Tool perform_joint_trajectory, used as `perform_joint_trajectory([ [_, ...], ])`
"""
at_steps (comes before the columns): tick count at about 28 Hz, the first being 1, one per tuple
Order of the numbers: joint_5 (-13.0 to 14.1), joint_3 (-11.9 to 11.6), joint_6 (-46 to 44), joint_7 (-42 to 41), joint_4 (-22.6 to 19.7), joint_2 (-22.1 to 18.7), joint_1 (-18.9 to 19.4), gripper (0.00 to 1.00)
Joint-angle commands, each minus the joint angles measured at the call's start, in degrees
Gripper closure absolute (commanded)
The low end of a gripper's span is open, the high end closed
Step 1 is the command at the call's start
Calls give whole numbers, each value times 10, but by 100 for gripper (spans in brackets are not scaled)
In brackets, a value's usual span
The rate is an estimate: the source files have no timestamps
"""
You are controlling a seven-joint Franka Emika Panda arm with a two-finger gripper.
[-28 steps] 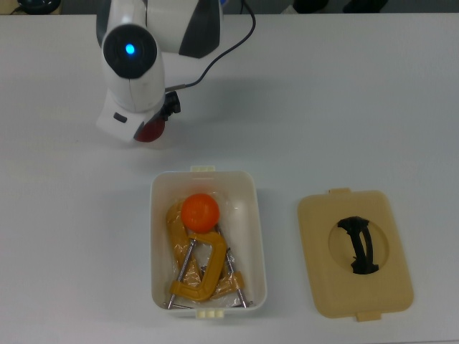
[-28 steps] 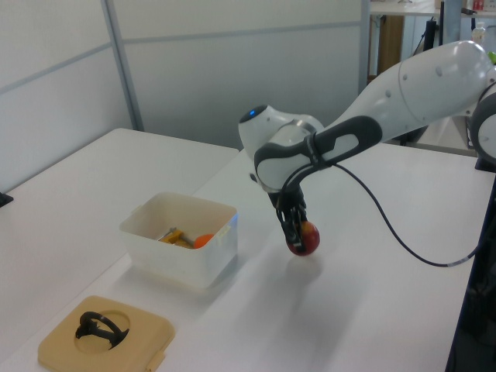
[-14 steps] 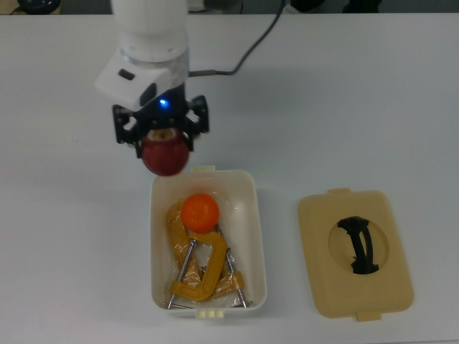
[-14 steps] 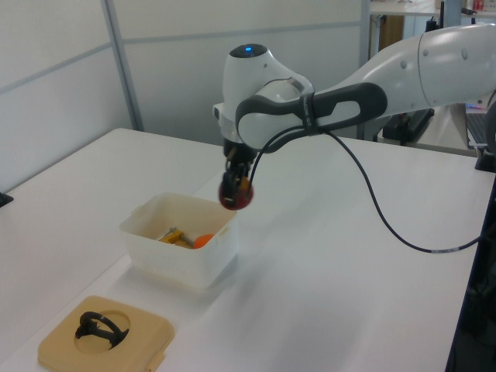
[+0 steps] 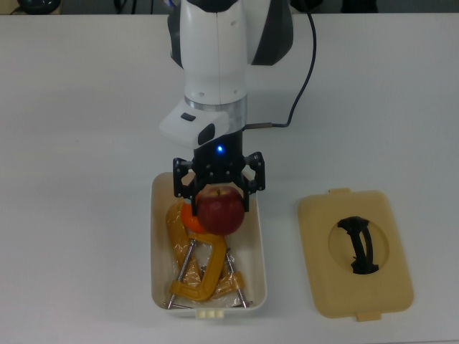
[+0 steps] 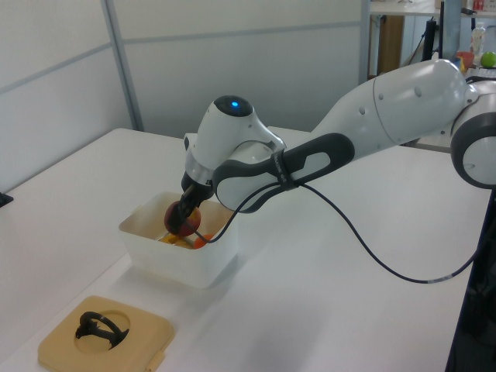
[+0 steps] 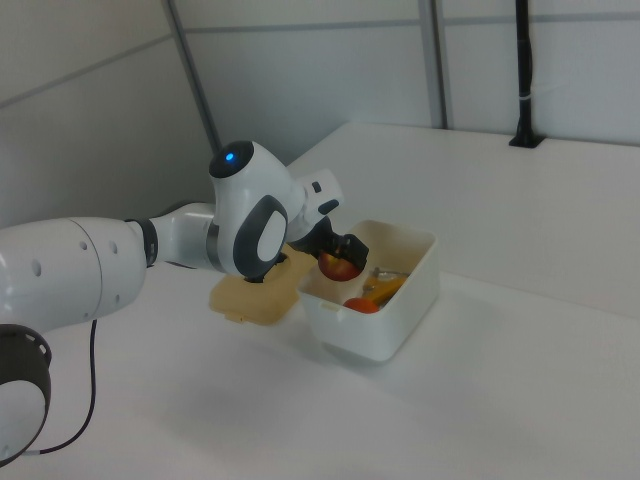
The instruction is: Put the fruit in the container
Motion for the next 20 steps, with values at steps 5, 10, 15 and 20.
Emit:
perform_joint_trajectory([
  [5, 1, -10, -9, 43, 0, -23, 3, 0],
  [10, 5, -11, -94, 59, 0, -54, -1, 0],
  [15, 4, -12, -190, 99, 0, -95, -1, 0],
  [20, -4, -14, -319, 114, 1, -138, -2, 0],
])
